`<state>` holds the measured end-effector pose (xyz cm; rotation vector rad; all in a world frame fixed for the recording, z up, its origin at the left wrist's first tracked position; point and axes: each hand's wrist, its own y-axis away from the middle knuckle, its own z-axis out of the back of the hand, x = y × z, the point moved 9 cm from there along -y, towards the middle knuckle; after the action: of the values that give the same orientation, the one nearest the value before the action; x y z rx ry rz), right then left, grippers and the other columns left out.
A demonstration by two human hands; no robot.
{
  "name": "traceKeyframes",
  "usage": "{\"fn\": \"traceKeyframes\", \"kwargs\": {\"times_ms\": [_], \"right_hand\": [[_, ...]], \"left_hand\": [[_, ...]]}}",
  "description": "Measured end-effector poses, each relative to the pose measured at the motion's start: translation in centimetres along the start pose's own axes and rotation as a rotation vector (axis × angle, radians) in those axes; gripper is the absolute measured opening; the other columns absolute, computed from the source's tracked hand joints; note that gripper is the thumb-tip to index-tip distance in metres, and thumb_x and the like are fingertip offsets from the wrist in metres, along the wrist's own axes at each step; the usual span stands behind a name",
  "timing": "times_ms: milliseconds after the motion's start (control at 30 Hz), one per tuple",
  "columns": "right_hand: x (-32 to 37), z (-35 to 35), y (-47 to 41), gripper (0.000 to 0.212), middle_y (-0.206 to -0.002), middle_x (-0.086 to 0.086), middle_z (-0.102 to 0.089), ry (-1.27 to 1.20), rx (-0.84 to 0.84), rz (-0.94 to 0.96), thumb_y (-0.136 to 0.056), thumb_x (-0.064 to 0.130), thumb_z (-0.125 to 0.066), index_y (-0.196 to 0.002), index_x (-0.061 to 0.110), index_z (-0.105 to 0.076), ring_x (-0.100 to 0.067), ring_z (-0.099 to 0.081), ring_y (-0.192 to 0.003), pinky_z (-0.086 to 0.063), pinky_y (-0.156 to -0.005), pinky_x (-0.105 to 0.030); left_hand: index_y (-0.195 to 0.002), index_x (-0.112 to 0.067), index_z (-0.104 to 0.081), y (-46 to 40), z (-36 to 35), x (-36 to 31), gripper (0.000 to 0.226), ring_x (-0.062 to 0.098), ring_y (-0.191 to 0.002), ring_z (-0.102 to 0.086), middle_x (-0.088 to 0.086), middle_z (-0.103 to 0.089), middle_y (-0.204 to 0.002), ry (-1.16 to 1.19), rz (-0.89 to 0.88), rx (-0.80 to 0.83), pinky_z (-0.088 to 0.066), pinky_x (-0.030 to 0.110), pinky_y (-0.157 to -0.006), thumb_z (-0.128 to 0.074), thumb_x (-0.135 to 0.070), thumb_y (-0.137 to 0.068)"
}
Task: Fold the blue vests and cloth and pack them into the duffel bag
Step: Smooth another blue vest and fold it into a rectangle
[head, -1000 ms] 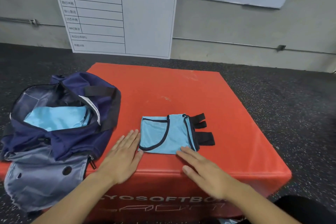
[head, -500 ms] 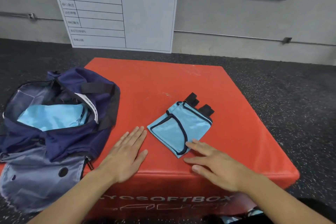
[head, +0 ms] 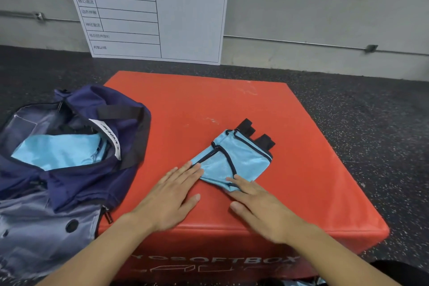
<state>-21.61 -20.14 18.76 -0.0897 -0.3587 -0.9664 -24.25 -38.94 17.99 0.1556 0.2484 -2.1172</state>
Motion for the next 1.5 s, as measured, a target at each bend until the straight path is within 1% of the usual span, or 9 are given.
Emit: {"fn": "traceKeyframes", "kwargs": {"times_ms": [200,367,500,733,833,900,1067,1300,1500], "right_hand": [[-2.7,2.2,-0.1,0.041,-0.141,0.032,-0.054,-0.448,-0.086,-0.091,-0.107,0.054,-0.031,-0.137,0.048,-0.059,0.010,-0.045,-0.134,-0.034,-0.118,-0.028],[-5.3,2.1,-0.2,0.054,-0.124,0.019,-0.071,-0.774,-0.073,-0.228,-0.101,0.065,-0.036,-0.117,0.035,-0.077,0.002,-0.055,-0.130,-0.028,-0.123,-0.036],[-6.0,3.0,-0.2,0.059,-0.113,-0.002,-0.077,-1.018,-0.152,-0.282,-0.102,0.050,-0.038,-0.105,0.010,-0.081,-0.010,-0.069,-0.113,-0.044,-0.109,-0.030],[-6.4,2.9,0.0,0.077,-0.113,-0.022,-0.072,-1.144,-0.175,-0.336,-0.092,0.075,-0.043,-0.095,0.010,-0.082,-0.029,-0.064,-0.104,-0.047,-0.103,-0.038],[-6.1,2.6,-0.3,0.068,-0.094,-0.015,-0.069,-1.251,-0.182,-0.333,-0.098,0.064,-0.046,-0.099,0.006,-0.080,-0.025,-0.059,-0.090,-0.048,-0.092,-0.032],[-5.5,3.2,-0.2,0.050,-0.080,0.008,-0.071,-1.213,-0.220,-0.309,-0.105,0.041,-0.046,-0.101,0.003,-0.079,-0.007,-0.059,-0.078,-0.045,-0.080,-0.021],[-4.3,4.3,-0.3,0.014,-0.091,0.017,-0.075,-0.832,-0.198,-0.162,-0.096,0.012,-0.070,-0.104,0.016,-0.081,0.007,-0.061,-0.082,-0.041,-0.077,-0.011],[-4.9,3.4,-0.7,0.025,-0.061,0.003,-0.035,-0.696,-0.159,-0.134,-0.095,0.008,-0.070,-0.106,0.029,-0.078,-0.010,-0.029,-0.058,-0.026,-0.055,-0.022],[-5.2,2.5,-1.3,0.039,-0.064,-0.010,-0.040,-0.740,-0.186,-0.190,-0.099,0.008,-0.062,-0.122,0.039,-0.071,-0.020,-0.036,-0.059,-0.039,-0.063,-0.029]], "left_hand": [[-0.147,-0.036,-0.037,0.1,1.5,-0.3,0.047,-0.002,-0.152,-0.008,-0.017,-0.029,-0.161,0.126,-0.050,-0.111,-0.014,0.030,-0.124,-0.037,-0.050,-0.102],[-0.118,-0.038,-0.058,-0.1,2.2,-1.1,0.027,-0.001,-0.149,-0.022,-0.019,-0.045,-0.151,0.126,-0.102,-0.133,-0.026,0.033,-0.119,-0.043,-0.052,-0.102],[-0.124,-0.045,-0.063,-0.2,1.7,-1.2,0.037,-0.005,-0.149,-0.016,-0.025,-0.037,-0.155,0.178,-0.099,-0.089,-0.021,0.029,-0.119,-0.039,-0.060,-0.101],[-0.126,-0.050,-0.064,-0.4,1.8,-1.3,0.038,-0.006,-0.147,-0.025,-0.035,-0.047,-0.144,0.417,-0.060,-0.085,-0.027,0.036,-0.120,-0.038,-0.063,-0.100],[-0.120,-0.038,-0.073,-0.5,2.9,-1.9,0.031,-0.003,-0.137,-0.044,-0.031,-0.060,-0.131,0.600,-0.059,-0.106,-0.036,0.031,-0.116,-0.048,-0.048,-0.103],[-0.112,-0.029,-0.078,-0.5,3.8,-2.2,0.027,0.000,-0.122,-0.059,-0.025,-0.067,-0.122,0.709,-0.048,-0.122,-0.042,0.028,-0.108,-0.053,-0.035,-0.103],[-0.100,-0.033,-0.080,-0.5,4.4,-1.8,0.018,0.008,-0.102,-0.066,-0.023,-0.073,-0.102,0.696,0.013,-0.139,-0.046,0.036,-0.099,-0.062,-0.028,-0.099],[-0.110,-0.040,-0.075,-0.6,3.3,-0.5,0.021,0.005,-0.110,-0.065,-0.025,-0.071,-0.112,0.692,0.085,-0.119,-0.046,0.031,-0.101,-0.069,-0.026,-0.095],[-0.130,-0.037,-0.065,-0.9,2.8,0.1,0.040,-0.006,-0.129,-0.049,-0.024,-0.058,-0.132,0.690,0.113,-0.128,-0.033,0.016,-0.112,-0.068,-0.017,-0.095]]}}
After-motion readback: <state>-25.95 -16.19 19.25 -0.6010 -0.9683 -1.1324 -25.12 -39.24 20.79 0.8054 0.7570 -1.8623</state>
